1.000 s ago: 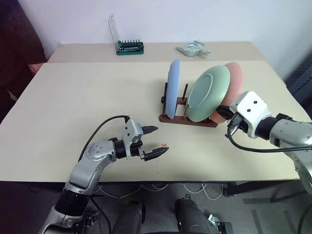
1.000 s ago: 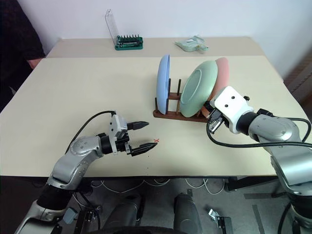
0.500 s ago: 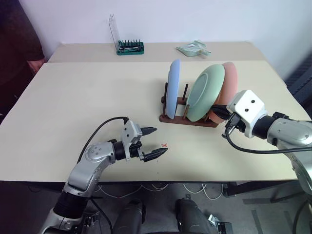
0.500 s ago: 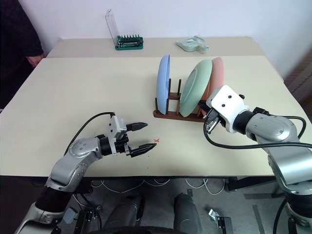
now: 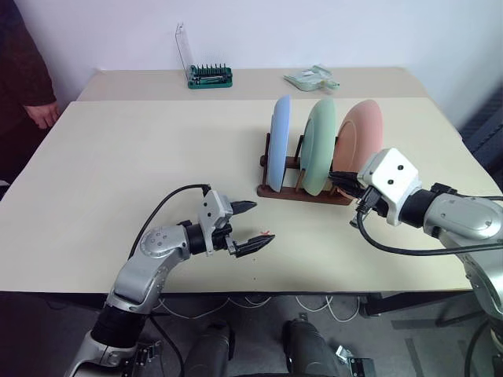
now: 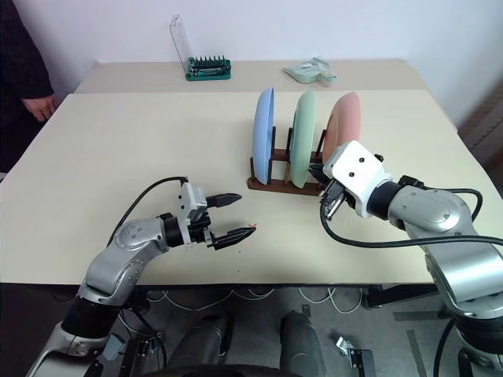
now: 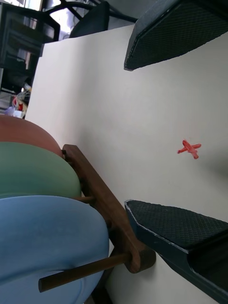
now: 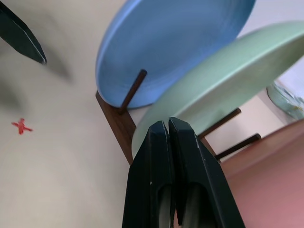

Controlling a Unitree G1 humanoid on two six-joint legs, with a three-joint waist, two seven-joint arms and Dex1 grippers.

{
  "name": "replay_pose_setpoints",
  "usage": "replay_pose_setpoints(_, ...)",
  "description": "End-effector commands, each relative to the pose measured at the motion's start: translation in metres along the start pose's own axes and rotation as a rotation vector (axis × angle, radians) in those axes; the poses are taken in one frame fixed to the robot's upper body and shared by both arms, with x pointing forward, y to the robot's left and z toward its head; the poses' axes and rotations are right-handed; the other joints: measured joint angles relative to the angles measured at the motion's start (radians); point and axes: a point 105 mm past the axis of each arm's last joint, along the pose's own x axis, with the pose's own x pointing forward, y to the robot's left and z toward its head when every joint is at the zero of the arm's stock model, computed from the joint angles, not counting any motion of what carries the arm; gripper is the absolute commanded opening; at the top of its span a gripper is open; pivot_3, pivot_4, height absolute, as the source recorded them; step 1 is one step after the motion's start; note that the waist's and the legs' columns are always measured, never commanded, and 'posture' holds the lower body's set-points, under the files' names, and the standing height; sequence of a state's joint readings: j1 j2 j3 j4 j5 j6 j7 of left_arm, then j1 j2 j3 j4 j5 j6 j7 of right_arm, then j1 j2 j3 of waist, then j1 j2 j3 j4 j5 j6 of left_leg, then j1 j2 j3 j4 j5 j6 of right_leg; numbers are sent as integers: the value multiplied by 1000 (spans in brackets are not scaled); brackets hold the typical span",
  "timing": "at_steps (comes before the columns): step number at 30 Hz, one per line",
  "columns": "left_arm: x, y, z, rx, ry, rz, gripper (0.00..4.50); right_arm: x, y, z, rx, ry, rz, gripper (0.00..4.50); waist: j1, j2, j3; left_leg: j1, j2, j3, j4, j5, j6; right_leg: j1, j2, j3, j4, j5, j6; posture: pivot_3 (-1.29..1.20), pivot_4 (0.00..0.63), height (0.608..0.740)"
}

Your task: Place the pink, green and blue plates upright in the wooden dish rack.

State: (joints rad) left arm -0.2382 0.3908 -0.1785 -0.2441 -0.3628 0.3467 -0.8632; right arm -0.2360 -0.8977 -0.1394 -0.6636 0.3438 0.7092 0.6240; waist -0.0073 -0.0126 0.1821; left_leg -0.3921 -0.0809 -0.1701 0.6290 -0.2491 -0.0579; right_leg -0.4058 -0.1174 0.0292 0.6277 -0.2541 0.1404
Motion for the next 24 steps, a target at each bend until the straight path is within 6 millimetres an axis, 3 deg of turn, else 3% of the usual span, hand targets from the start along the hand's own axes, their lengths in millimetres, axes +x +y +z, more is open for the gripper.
replay_pose_setpoints(1,0,3,7,19,-25,12,4500,-16,-10,6,-31,-15,-26,70,1,0,0,0,0,0,0,0,0,0,0,0,0,0,0,0,150,740)
replay_pose_setpoints(7,-43,54,-1,49,32,209,4500,-64,-18,-20,146,-8,-54,70,15,0,0,0,0,0,0,0,1,0,1,0,0,0,0,0,150,740)
replay_pose_setpoints(14,-84,86,-11,83,121,318,4500,-84,-19,-54,290,-20,-116,70,19,0,0,1,0,0,0,0,1,1,1,0,0,0,0,0,150,740)
replay_pose_setpoints(17,-100,92,-12,87,146,357,4500,-82,-13,-67,352,-31,-120,70,16,0,0,1,1,0,0,0,0,1,1,0,0,0,0,0,150,740)
replay_pose_setpoints(24,-96,79,-14,73,138,370,4500,-70,-13,-75,374,-47,-89,70,14,1,-1,1,1,0,0,0,0,1,1,0,1,0,0,0,150,740)
